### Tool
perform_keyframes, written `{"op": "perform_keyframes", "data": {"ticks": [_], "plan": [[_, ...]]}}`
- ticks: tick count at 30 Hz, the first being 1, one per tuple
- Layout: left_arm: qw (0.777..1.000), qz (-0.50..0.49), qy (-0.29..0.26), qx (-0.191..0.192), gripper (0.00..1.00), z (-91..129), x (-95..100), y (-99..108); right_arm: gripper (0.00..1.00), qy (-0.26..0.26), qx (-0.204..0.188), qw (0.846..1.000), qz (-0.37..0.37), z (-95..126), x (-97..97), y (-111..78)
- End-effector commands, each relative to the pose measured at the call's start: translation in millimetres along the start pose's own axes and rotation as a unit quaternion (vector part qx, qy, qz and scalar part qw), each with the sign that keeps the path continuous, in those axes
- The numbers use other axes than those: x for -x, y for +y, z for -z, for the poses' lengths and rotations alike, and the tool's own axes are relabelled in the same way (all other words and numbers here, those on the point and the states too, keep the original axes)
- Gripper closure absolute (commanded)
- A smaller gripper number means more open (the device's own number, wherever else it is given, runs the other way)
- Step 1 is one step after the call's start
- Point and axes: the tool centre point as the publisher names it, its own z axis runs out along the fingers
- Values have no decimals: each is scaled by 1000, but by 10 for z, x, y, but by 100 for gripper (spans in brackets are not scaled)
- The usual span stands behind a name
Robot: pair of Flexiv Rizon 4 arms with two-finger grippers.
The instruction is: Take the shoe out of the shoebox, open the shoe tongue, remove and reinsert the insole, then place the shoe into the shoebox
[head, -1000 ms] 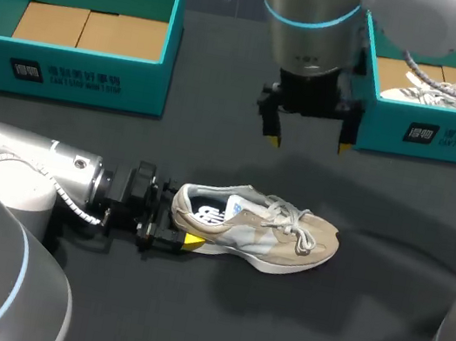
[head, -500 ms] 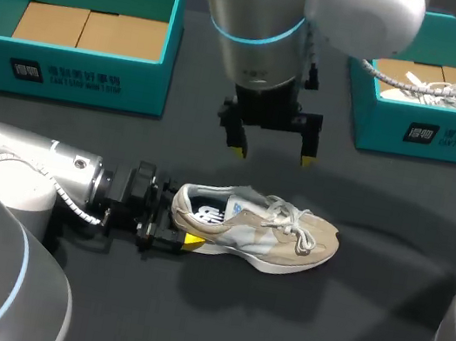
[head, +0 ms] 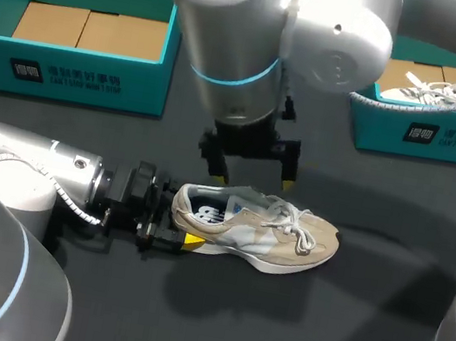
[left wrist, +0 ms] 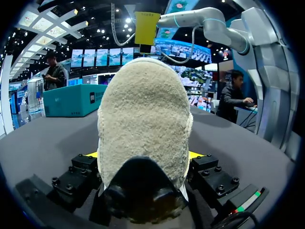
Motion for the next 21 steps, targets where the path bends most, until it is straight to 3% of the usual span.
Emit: {"op": "perform_keyframes", "data": {"ticks": [1, 21], "plan": [[1000, 0, -1, 1, 100, 1, -7, 8, 0, -57, 12, 991, -120, -92, -251, -92], [1000, 0, -1, 1, 100, 1, -7, 8, 0, -118, 12, 983, -143, -430, -264, -98]]}}
